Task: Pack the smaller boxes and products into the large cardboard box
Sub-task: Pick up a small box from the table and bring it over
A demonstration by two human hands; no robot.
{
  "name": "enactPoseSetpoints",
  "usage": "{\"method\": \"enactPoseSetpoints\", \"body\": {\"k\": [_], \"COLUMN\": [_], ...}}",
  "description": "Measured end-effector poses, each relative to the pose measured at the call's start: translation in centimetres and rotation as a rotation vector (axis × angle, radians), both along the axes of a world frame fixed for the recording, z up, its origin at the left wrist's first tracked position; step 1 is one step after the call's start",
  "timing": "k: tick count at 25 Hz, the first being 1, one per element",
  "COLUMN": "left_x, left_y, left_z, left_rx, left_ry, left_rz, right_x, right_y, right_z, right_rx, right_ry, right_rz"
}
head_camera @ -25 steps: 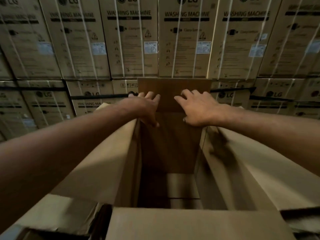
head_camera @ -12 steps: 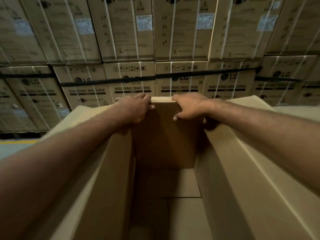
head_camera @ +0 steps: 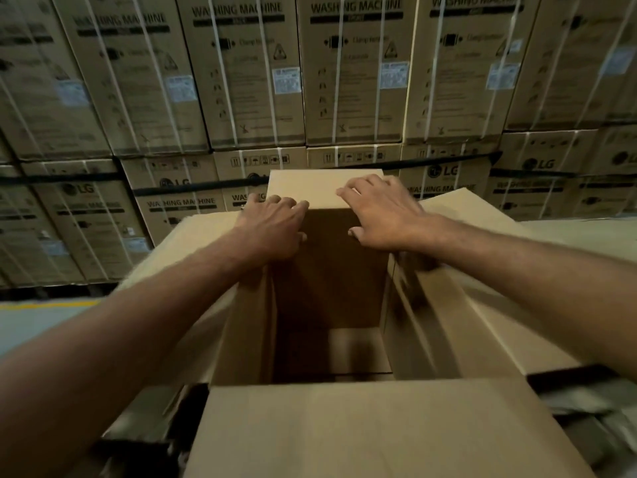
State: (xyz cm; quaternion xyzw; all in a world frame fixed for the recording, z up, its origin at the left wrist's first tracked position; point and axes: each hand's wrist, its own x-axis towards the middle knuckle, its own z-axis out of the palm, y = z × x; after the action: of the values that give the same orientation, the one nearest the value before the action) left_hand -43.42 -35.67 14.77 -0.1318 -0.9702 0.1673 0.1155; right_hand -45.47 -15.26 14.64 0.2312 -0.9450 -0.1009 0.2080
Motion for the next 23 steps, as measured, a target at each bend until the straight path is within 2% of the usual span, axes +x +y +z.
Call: {"method": "enactPoseSetpoints", "body": {"k": [5,12,17,20,23], "left_x": [9.0,21.6,28.7,32.2,34.9], "left_y": [1.7,5.9,12.5,19.6,28.5], "left_z": [2.5,1.5,0.7,0.0,-2.2], "left_rx": [0.163,0.392,0.477,0.551,0.707], "left_ry": [0.024,0.064,0.254,0.350,0.352], "left_rz": [-0.066,-0.193,-0.295,-0.331,-0.397], "right_x": [10.5,23.6,30.1,33.1,36.5], "right_y": [1.3,5.8,13.7,20.2,28.2], "right_z": [1.8,0.8,-0.2,-1.8,-3.8], "right_rx": [-0.101,-0.286,-0.400,-0.443,-0.495], "right_ry": [-0.046,-0.129,0.028,0.125,0.211], "right_rz": [-0.025,-0.091,-0.087,-0.084,-0.125]}}
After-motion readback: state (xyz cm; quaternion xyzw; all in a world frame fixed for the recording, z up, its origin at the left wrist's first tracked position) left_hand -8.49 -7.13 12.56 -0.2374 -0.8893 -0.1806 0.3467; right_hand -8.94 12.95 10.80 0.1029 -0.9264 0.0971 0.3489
